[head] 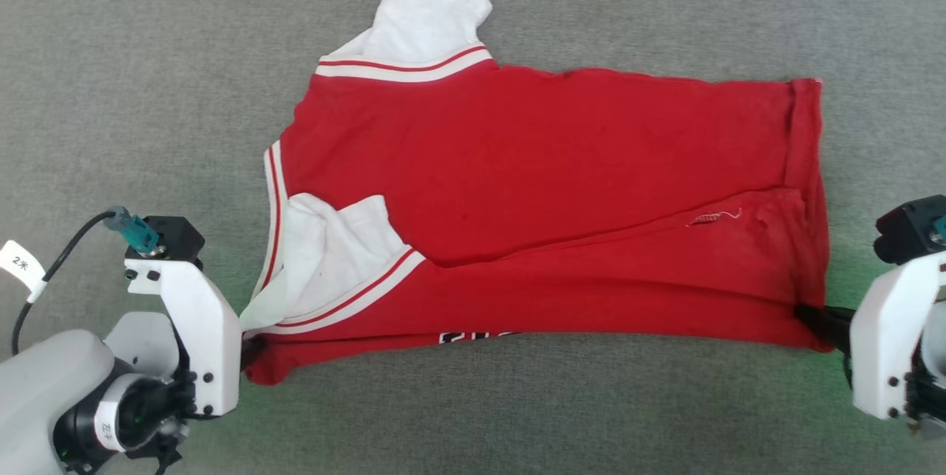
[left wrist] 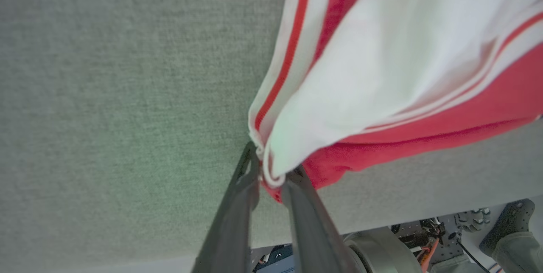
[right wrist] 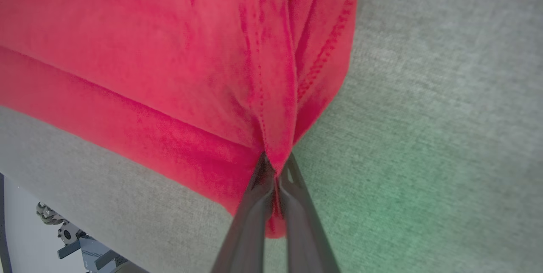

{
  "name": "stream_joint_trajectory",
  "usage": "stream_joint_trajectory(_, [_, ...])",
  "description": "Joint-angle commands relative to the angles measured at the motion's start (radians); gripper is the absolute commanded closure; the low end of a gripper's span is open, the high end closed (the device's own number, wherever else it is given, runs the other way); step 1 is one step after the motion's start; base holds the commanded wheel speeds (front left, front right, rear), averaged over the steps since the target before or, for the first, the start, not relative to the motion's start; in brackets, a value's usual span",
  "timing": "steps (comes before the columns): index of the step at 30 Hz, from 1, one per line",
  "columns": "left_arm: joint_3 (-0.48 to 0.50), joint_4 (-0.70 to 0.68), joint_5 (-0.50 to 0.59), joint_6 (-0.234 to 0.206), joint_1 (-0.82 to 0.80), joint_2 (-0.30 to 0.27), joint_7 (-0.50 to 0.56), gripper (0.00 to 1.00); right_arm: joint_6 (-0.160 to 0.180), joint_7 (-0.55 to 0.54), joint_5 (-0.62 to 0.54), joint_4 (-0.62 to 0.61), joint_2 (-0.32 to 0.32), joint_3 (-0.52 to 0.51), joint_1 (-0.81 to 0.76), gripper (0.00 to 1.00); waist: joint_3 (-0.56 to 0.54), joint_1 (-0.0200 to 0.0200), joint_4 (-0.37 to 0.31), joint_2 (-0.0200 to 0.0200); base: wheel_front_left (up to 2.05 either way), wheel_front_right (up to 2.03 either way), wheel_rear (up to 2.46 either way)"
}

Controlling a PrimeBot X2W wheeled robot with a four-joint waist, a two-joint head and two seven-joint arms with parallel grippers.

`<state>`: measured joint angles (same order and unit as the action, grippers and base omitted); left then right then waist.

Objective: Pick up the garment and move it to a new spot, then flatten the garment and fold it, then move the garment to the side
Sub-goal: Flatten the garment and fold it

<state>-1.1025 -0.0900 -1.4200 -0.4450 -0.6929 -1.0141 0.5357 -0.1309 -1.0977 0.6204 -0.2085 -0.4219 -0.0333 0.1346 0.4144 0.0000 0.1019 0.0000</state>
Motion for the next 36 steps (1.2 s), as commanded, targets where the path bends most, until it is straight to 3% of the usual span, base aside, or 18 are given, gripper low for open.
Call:
stream_joint_trajectory(1, [0.000,0.020,0.005,0.007,-0.002,0.001,-0.006,0.00,0.000,0.004,-0.011,0.032,0.017,0.019,-0.005,0.78,-0.001,0.0000,-0.007,0.0000,0.00,0.00,0.00])
stream_joint_trajectory(2, [0.001,0.034,0.010,0.013,-0.010,0.002,-0.005,0.00,0.000,0.021,-0.011,0.041,0.026,0.026,-0.001,0.14,-0.002,0.0000,-0.009,0.0000,0.00,0.00,0.00])
stream_joint_trajectory(3, [0.000,0.041,0.018,0.021,-0.020,-0.001,0.000,0.00,0.000,0.037,-0.016,0.049,0.031,0.031,0.003,0.00,-0.005,0.0000,-0.012,0.0000,0.00,0.00,0.00])
stream_joint_trajectory(8, [0.019,0.017,0.040,0.032,-0.074,-0.053,0.032,0.00,0.001,0.116,-0.040,0.040,0.022,0.024,0.007,0.00,-0.026,0.0000,-0.029,0.0000,0.00,0.00,0.00])
stream_joint_trajectory(13, [0.043,-0.026,0.077,0.030,-0.151,-0.122,0.079,0.00,0.000,0.225,-0.052,-0.039,0.054,0.004,0.005,0.00,-0.042,0.0000,-0.061,0.0000,0.00,0.00,0.00])
stream_joint_trajectory(18, [0.067,-0.020,0.122,0.056,-0.232,-0.142,0.101,0.00,0.000,0.367,-0.091,-0.100,0.087,0.001,0.025,0.00,-0.038,0.0000,-0.105,0.0000,0.00,0.00,0.00])
stream_joint_trajectory(28, [0.108,0.202,0.227,0.201,-0.448,-0.044,0.121,0.00,0.000,0.812,-0.273,-0.103,0.193,0.033,0.122,0.00,0.020,0.0000,-0.254,0.0000,0.00,0.00,0.00])
stream_joint_trajectory(32, [0.114,0.329,0.255,0.269,-0.524,0.013,0.108,0.00,0.000,0.933,-0.318,-0.060,0.243,0.059,0.152,0.00,0.056,0.0000,-0.305,0.0000,0.00,0.00,0.00])
stream_joint_trajectory(36, [0.104,0.462,0.274,0.302,-0.582,0.068,0.136,0.00,0.000,0.998,-0.333,-0.014,0.275,0.087,0.169,0.00,0.092,0.0000,-0.340,0.0000,0.00,0.00,0.00])
